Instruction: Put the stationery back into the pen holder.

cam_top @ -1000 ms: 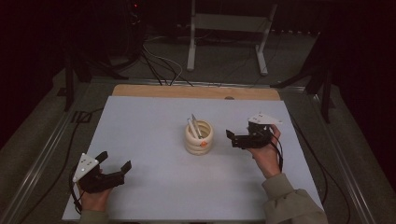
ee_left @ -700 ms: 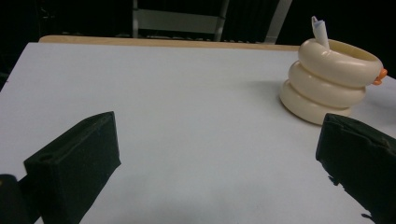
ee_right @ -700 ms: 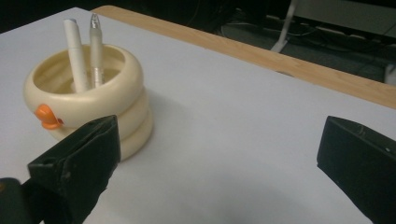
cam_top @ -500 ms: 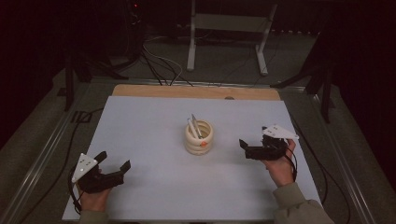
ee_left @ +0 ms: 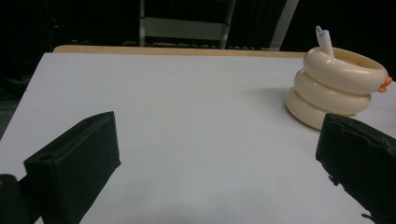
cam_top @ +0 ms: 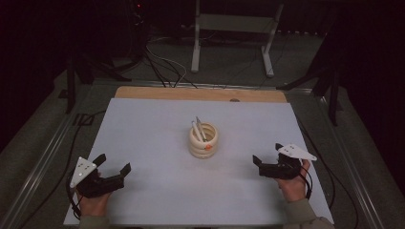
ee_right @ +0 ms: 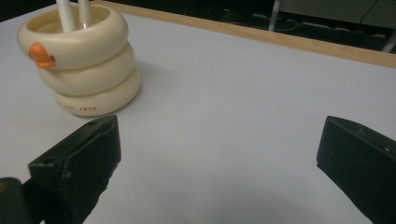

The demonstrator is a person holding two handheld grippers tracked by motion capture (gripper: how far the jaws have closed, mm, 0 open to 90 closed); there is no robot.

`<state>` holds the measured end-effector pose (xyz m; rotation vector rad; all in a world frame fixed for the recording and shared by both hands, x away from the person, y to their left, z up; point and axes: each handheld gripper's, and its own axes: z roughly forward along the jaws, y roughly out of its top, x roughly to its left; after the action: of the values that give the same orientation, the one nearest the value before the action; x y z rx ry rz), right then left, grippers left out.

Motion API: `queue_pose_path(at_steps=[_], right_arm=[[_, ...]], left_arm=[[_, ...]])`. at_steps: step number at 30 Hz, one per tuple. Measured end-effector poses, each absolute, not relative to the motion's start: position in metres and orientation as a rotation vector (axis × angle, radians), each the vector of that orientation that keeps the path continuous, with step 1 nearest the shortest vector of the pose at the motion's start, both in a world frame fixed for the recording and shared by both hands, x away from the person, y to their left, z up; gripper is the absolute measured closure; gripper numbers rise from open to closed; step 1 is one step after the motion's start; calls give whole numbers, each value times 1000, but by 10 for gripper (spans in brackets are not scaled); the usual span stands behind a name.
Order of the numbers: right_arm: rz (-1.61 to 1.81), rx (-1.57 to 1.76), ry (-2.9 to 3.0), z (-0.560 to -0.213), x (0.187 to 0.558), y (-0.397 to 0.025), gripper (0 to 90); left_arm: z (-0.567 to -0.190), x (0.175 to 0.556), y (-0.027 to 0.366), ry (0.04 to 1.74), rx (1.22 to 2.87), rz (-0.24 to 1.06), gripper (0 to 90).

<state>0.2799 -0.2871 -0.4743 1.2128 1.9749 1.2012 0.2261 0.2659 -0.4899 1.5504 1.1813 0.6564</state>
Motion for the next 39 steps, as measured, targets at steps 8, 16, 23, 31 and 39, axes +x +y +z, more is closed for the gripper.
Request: queue_pose_path(at_steps=[8,16,23,31,39], right_arm=[[1254,1201,1935,-476,264,-297,0],[1306,1205,1883,-480,257,-303,0],[1326,1235,1852,-485,258,-311,0],[1338,1237,1847,-486,258,-312,0],[1339,1236,1854,-487,258,-311,0]], left_arm=[[-490,226,266,1171,1549,660,1],[-489,225,266,1157,1558,669,1],[-489,225,265,1153,1559,684,1],[-490,225,263,1156,1572,682,1],[-491,226,263,1162,1585,682,1]])
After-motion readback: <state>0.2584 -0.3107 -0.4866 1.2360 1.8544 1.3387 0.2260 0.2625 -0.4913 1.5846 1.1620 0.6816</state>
